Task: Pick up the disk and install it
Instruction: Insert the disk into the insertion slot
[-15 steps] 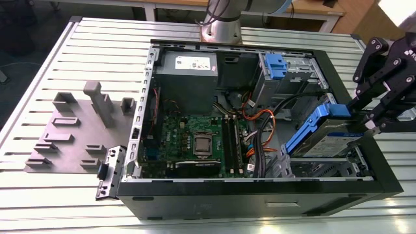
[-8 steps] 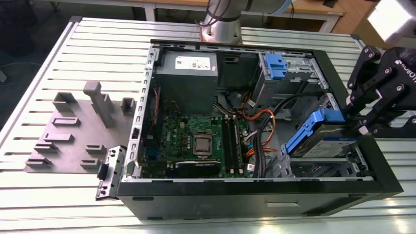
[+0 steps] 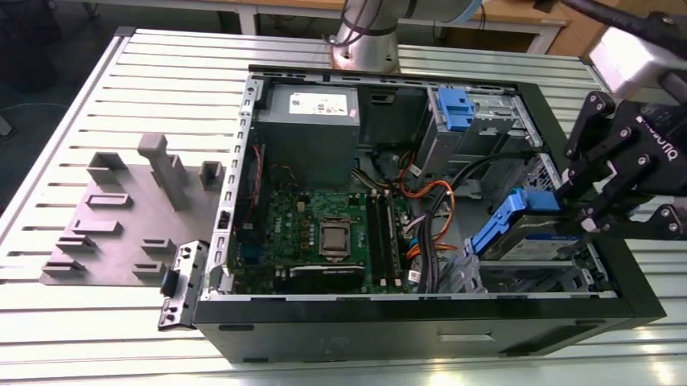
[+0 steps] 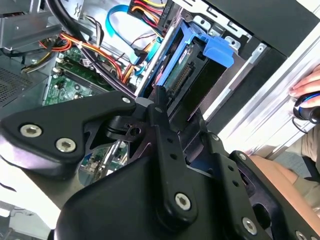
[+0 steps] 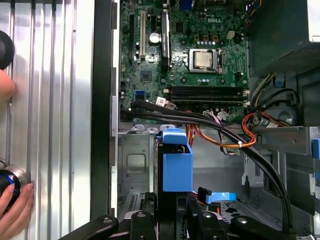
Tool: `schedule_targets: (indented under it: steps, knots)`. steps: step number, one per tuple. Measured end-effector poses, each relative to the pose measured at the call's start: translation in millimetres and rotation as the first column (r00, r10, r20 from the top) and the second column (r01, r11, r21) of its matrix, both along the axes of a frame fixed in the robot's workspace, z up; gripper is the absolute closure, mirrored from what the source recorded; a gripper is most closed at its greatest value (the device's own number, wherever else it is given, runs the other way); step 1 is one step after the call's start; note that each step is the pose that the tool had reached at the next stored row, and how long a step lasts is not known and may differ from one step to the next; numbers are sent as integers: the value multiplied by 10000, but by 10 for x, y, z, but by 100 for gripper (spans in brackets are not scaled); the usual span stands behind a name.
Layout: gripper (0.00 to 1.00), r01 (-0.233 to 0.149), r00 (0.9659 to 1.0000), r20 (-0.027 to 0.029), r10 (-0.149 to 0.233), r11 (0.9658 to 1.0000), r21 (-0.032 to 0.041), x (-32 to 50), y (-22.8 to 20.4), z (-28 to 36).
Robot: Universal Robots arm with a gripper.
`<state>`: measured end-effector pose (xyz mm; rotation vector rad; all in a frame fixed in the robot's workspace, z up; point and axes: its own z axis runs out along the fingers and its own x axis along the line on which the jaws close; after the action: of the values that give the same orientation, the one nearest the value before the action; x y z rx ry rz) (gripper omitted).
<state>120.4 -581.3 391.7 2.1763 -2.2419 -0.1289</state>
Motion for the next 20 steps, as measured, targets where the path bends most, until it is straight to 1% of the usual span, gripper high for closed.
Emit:
schedule_targets:
  steps: [17,18,20]
  knots:
    - [65,0,10000,-1,0,10000,-2,0,-8,-309]
    - [65,0,10000,-3,0,10000,-2,0,-8,-324]
    - [65,0,10000,-3,0,10000,-4,0,-7,-329]
